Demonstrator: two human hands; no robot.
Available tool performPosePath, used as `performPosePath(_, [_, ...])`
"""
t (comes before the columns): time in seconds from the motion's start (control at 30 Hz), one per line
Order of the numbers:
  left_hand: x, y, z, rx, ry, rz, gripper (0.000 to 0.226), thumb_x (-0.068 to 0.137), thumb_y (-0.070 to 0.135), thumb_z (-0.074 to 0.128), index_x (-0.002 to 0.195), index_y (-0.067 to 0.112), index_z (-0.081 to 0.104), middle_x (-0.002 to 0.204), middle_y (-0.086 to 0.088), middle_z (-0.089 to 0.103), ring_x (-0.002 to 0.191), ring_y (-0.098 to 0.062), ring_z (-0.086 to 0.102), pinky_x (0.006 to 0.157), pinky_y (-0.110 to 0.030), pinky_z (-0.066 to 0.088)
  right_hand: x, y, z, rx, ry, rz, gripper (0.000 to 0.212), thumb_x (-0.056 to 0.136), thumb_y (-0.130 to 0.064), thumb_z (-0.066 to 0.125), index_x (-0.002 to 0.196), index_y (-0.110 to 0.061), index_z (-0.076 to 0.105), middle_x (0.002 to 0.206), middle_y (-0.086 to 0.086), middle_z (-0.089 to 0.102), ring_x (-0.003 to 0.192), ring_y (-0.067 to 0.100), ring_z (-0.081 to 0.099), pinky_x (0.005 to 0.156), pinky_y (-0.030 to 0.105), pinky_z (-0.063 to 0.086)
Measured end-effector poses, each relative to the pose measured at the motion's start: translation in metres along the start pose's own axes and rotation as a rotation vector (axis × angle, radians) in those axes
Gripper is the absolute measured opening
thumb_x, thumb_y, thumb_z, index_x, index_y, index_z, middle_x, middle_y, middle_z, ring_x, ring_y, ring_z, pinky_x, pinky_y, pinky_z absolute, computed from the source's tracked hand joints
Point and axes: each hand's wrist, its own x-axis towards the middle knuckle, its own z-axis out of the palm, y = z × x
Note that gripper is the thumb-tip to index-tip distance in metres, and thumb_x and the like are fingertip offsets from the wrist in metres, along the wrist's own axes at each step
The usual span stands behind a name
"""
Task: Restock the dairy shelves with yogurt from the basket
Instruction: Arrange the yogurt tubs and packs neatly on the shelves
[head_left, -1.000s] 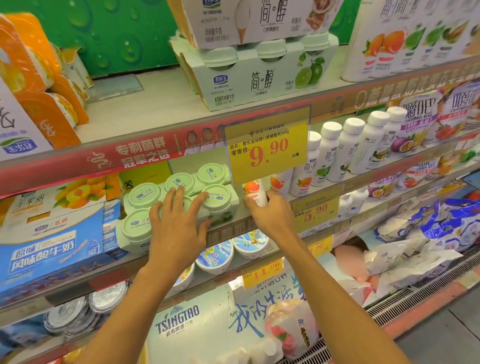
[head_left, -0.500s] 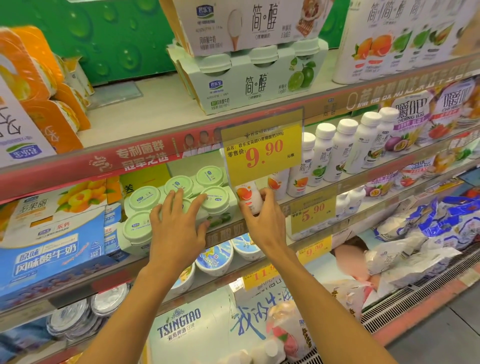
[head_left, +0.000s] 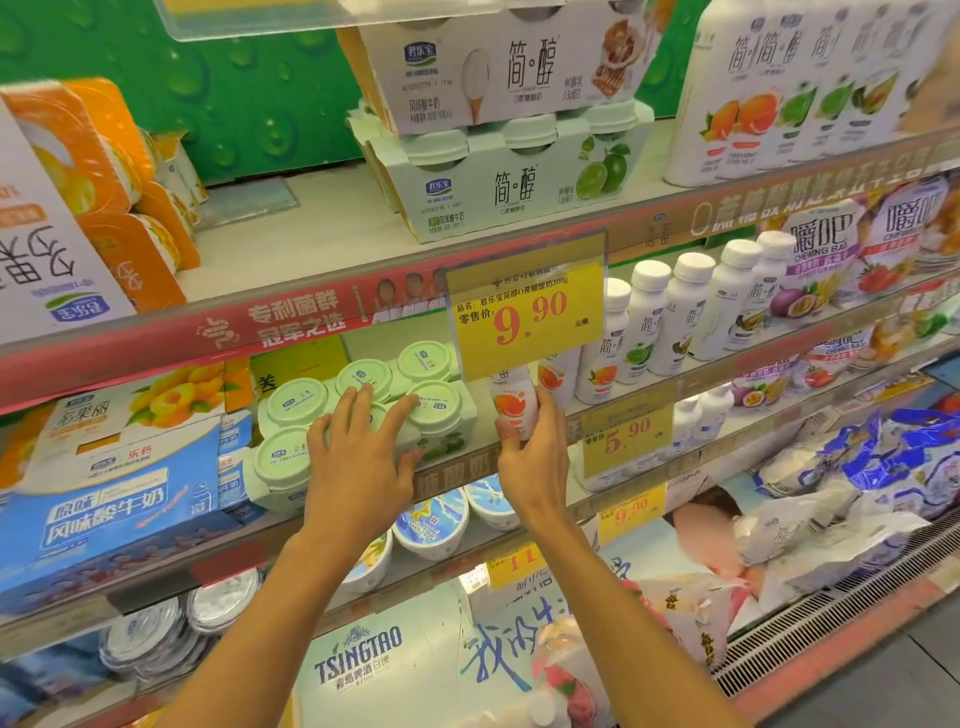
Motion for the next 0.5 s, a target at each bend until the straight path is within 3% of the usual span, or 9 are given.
performPosePath(0.17, [-0.001,0.002,-0.002,0.001,-0.002,0.002,0.059,0.089,0.040,0.064,0.144,0.037,0.042,0.156,-0.014,0.034,0.146,-0.033,0.025,0.111,-0.050,0.021,0.002,0.004,0.007,-0.079,0.000,-0.028,0.051,0.097,-0.023,0.062,0.142,-0.017,0.041,0.142,0.002,0.048,0.130,0.025,0.045,0.109,0.046,0.033])
performPosePath(0.33, [-0.001,0.000,-0.001,0.009,-0.003,0.002,0.060,0.088,0.040,0.066,0.143,0.037,0.042,0.155,-0.014,0.036,0.145,-0.033,0.027,0.110,-0.051,0.024,0.004,0.006,0.013,-0.114,0.003,0.015,0.054,0.095,-0.037,0.064,0.141,-0.022,0.041,0.140,-0.001,0.051,0.129,0.019,0.044,0.097,0.031,0.016])
performPosePath(0.5, [-0.001,0.001,0.000,0.015,-0.002,0.002,0.061,0.089,0.040,0.065,0.144,0.037,0.040,0.156,-0.015,0.034,0.146,-0.033,0.025,0.111,-0.052,0.024,0.008,0.010,0.011,-0.145,0.004,0.027,0.060,0.093,-0.036,0.067,0.145,-0.020,0.040,0.146,0.001,0.048,0.136,0.020,0.037,0.097,0.029,0.014])
